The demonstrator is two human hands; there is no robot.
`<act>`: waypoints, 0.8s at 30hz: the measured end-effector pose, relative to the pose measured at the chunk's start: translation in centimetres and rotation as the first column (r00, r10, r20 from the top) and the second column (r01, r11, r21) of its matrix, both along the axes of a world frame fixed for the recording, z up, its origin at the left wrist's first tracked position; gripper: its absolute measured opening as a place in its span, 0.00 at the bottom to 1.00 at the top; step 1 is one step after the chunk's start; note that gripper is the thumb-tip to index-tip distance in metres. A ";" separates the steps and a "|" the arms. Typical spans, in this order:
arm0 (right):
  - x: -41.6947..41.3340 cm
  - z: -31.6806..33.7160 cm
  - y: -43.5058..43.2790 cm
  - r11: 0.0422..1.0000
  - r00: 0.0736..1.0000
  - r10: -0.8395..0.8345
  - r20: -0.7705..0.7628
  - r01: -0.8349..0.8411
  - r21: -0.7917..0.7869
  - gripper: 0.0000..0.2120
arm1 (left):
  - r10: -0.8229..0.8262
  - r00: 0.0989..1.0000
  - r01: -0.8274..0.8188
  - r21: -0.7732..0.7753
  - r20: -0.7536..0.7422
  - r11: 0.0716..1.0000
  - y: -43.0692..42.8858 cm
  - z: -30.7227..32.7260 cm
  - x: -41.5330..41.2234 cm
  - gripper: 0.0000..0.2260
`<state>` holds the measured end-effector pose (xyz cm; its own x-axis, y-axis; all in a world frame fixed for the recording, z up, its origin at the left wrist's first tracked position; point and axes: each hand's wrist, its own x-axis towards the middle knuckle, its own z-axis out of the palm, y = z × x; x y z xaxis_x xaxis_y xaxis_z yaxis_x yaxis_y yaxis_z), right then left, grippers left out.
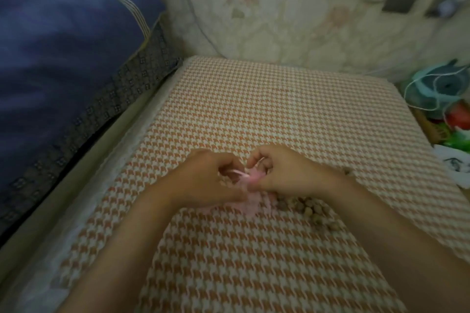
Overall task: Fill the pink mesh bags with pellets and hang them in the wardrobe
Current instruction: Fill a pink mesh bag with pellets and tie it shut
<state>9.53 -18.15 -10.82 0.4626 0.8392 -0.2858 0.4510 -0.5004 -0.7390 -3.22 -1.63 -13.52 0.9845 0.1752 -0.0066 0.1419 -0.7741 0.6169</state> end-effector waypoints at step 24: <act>-14.0 2.9 -8.7 0.845 0.868 -0.487 -0.094 0.496 0.200 0.07 | 0.268 0.912 -0.197 -0.243 0.309 0.950 -9.4 4.7 -9.8 0.07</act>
